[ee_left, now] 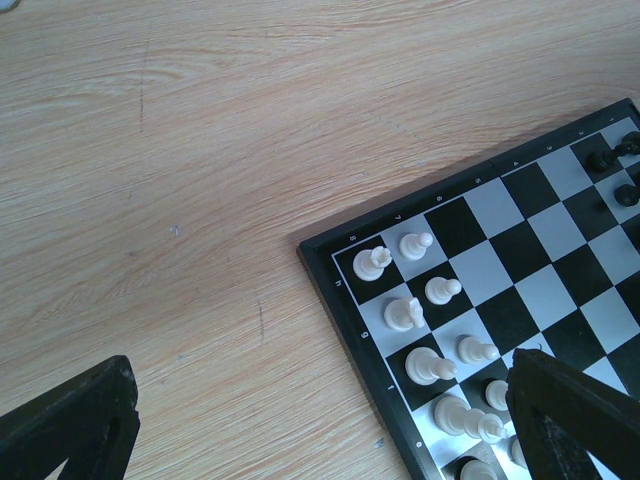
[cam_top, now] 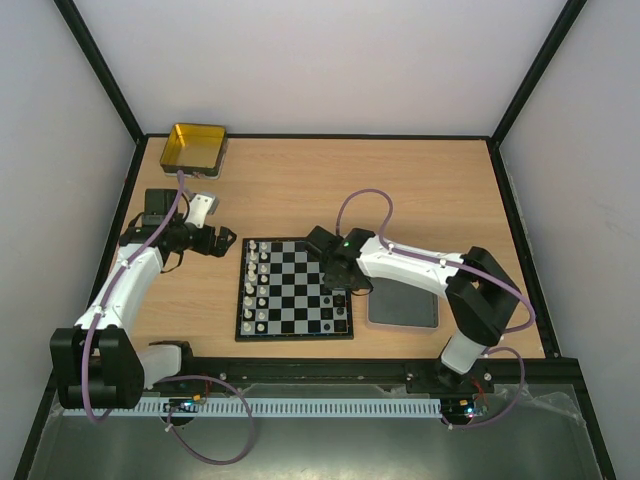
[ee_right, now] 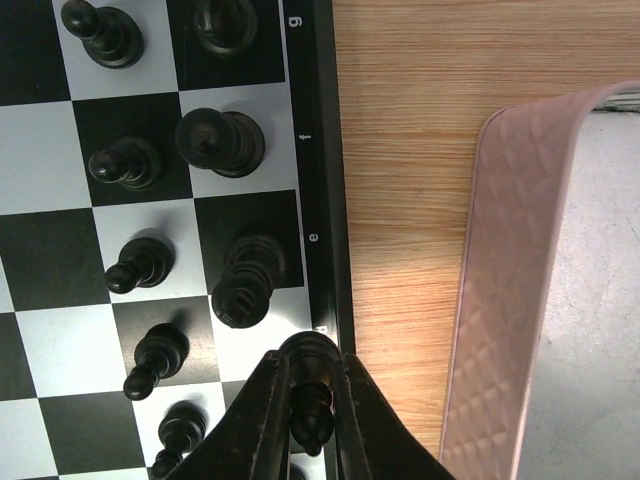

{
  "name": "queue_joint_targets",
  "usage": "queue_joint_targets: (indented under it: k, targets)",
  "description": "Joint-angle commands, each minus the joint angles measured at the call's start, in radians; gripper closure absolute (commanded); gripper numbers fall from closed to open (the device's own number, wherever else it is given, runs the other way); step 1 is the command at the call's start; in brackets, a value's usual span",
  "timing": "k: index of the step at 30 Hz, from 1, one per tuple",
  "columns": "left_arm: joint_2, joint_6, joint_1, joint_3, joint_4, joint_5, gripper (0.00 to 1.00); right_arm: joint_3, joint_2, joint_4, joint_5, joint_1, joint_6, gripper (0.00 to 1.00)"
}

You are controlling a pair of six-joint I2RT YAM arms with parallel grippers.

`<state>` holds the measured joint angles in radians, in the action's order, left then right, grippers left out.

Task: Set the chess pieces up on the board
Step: Place the chess piece on the chessboard.

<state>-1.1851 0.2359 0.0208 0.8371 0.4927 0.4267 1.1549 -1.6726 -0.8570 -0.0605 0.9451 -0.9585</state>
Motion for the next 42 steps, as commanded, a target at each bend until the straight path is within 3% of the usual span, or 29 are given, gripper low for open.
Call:
queue_joint_targets:
  k: [1,31,34,39,42]
  targets:
    - [0.018,0.008,0.001,0.005,0.017,0.015,0.01,0.036,-0.014,0.001,-0.018,0.007,-0.002,0.88]
    - [0.024,0.007,0.001,0.004,0.016,0.013,0.01,0.049,0.063,-0.088,-0.117,0.005,-0.034,0.87]
    - [0.025,0.008,0.001,0.003,0.015,0.014,0.01,0.081,0.066,-0.100,-0.132,-0.001,-0.027,0.84]
    - [0.025,0.008,0.001,0.004,0.015,0.014,0.00,0.129,0.040,-0.086,-0.121,-0.049,0.019,0.72]
    - [0.027,0.008,0.001,0.003,0.015,0.014,0.01,0.153,0.013,-0.061,-0.090,-0.090,0.048,0.71]
